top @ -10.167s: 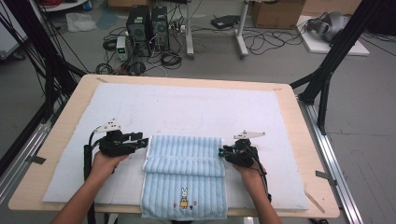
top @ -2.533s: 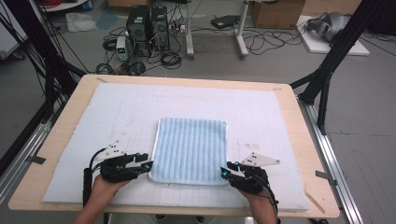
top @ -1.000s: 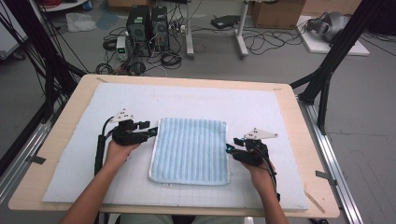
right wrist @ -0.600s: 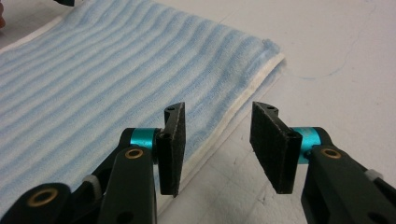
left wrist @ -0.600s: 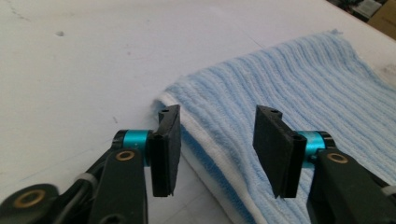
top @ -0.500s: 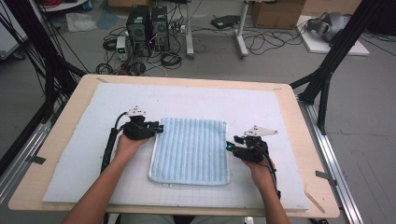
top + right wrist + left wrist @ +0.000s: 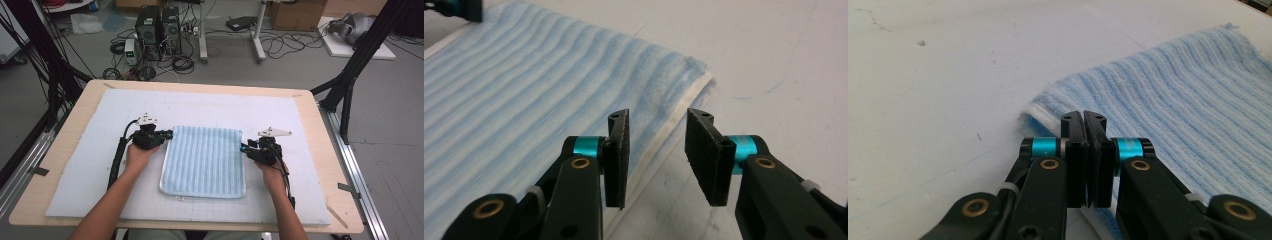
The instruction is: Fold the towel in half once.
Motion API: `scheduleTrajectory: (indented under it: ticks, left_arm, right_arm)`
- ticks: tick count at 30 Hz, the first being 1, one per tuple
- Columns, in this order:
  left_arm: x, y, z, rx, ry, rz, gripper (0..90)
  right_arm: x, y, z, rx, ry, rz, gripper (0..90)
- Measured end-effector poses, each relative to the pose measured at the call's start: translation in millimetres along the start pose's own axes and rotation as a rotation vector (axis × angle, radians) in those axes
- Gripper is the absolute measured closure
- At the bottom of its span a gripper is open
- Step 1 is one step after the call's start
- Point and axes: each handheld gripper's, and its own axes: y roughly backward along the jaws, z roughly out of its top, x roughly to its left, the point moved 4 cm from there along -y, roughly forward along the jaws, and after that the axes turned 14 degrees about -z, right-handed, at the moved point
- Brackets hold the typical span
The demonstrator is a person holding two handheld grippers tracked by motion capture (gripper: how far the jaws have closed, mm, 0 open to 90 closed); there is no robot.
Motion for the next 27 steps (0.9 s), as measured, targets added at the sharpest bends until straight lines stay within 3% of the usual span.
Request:
scheduleTrajectory:
  ticks: [4,6,8,12,17,18,20,23,27]
  left_arm:
    - [1.0,3.0,1.9,-0.025,0.014,-0.011,87.4]
    - [1.3,3.3,1.9,-0.027,0.016,-0.012,87.3]
    - [2.3,3.4,1.8,-0.027,0.012,-0.007,87.4]
    - [5.9,2.6,2.3,-0.044,0.010,0.017,87.4]
    - [10.1,-1.7,0.9,-0.031,0.029,0.031,87.3]
    - [9.9,-1.6,1.4,-0.030,0.017,0.041,85.9]
    - [11.1,0.1,4.5,-0.046,-0.003,0.081,68.4]
    - [14.6,2.8,11.0,-0.055,-0.038,0.100,61.8]
    - [14.0,-5.4,16.8,-0.047,-0.115,0.064,72.8]
  right_arm:
    - [1.3,-17.5,3.6,0.054,-0.050,-0.016,69.7]
    - [1.2,-23.9,2.6,0.083,-0.081,-0.014,80.7]
    - [2.5,-25.1,4.2,0.055,-0.059,-0.020,86.1]
    - [4.2,-24.4,10.3,0.019,-0.025,-0.056,86.8]
    - [1.8,-30.9,8.8,0.049,-0.033,-0.086,83.4]
    - [1.6,-31.8,7.7,0.061,-0.033,-0.094,77.2]
    - [-0.9,-30.8,7.9,0.057,-0.057,-0.098,70.6]
    - [-5.5,-26.3,13.8,-0.005,-0.063,-0.127,66.0]
    - [-0.3,-29.1,22.6,-0.047,0.007,-0.101,72.4]
